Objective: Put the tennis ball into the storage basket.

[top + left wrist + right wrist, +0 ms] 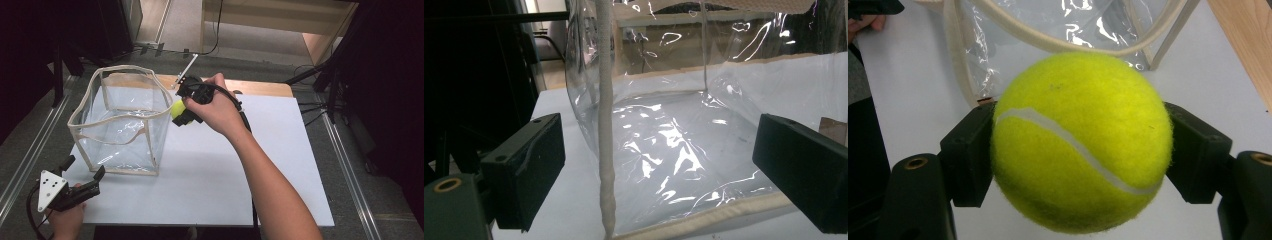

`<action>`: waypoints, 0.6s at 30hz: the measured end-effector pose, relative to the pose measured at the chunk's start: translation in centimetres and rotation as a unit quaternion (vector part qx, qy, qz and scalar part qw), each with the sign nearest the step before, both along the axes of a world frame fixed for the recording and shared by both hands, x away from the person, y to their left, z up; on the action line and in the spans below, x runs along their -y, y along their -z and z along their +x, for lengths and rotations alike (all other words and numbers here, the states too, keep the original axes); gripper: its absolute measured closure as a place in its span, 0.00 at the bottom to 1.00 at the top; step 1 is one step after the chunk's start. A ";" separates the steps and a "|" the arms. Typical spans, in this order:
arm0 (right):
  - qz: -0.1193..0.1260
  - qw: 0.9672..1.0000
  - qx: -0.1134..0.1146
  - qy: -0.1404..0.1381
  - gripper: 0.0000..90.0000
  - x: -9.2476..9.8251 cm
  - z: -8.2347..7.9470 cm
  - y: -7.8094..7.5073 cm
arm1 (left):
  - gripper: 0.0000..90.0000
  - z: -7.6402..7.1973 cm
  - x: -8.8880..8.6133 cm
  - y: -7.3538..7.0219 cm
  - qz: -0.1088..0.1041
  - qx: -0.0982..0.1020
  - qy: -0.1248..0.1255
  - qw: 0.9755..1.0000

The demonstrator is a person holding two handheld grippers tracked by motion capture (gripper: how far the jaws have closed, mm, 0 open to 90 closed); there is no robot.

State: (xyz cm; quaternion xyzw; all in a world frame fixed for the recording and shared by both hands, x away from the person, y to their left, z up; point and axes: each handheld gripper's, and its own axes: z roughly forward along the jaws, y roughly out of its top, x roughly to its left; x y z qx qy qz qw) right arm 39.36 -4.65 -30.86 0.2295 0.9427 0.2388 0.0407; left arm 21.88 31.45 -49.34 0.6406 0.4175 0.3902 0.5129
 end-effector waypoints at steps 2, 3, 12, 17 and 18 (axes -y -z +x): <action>-0.002 1.000 0.001 -0.001 0.26 -0.1 0.1 -0.3 | 0.08 0.0 0.0 0.0 -0.001 -0.001 0.000 1.000; -0.001 1.000 0.003 -0.001 0.26 -0.1 0.2 -0.4 | 0.08 0.0 0.0 0.0 -0.001 -0.001 0.000 1.000; 0.000 1.000 0.005 0.001 0.26 -0.4 0.8 -1.5 | 0.08 0.0 0.0 0.0 -0.001 -0.001 -0.001 1.000; -0.002 1.000 0.005 0.001 0.26 -0.7 1.1 -2.0 | 0.08 0.0 -0.1 0.0 -0.002 0.000 -0.001 1.000; -0.002 1.000 0.006 0.000 0.26 -0.7 1.1 -2.1 | 0.08 0.0 -0.1 0.0 -0.003 -0.001 -0.001 1.000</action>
